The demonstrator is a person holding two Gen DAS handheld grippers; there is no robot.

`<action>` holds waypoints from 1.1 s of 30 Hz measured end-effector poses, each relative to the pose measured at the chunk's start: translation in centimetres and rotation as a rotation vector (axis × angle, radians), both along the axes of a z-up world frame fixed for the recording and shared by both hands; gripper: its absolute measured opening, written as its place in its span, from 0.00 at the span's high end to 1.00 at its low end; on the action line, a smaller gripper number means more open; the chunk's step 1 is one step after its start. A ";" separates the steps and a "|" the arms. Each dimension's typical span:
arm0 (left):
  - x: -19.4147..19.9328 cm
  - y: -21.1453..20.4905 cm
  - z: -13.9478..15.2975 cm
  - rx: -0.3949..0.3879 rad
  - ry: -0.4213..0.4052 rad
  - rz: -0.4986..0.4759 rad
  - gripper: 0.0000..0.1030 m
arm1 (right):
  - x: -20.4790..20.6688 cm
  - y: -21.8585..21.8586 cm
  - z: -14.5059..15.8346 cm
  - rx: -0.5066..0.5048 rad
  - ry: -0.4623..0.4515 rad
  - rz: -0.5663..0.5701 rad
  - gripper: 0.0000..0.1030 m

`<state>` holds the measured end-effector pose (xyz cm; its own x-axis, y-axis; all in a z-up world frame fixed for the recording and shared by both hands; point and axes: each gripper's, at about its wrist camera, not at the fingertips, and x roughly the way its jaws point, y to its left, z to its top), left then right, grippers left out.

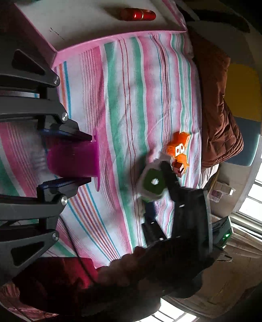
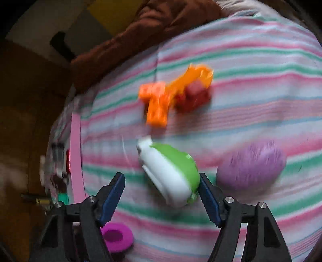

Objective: Organize rigid objects
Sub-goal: 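Grasp the white-green block with the right gripper while the left gripper holds the purple cup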

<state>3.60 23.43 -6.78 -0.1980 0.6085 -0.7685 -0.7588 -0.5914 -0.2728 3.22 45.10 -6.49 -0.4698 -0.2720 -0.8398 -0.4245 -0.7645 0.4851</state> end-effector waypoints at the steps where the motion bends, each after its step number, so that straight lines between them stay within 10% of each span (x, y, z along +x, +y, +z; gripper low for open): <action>1: 0.1 -0.1 0.0 -0.002 -0.001 0.000 0.68 | 0.3 -0.5 -0.2 0.014 -0.014 0.020 0.28; 20: 0.4 -0.6 0.1 -0.016 0.004 0.000 0.68 | -2.7 -4.0 1.7 0.537 -0.074 0.250 0.13; 24: 0.3 -0.5 0.1 -0.016 0.009 -0.002 0.68 | -2.6 -4.0 -0.1 0.628 -0.126 0.260 0.49; 33: 0.6 -0.6 0.0 -0.035 0.025 0.005 0.68 | -1.8 -1.5 -0.6 0.480 -0.059 0.164 0.49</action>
<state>4.17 22.82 -6.74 -0.2205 0.5805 -0.7839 -0.7618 -0.6043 -0.2333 1.41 43.59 -7.11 -0.4016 0.0843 -0.9119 -0.2958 -0.9543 0.0421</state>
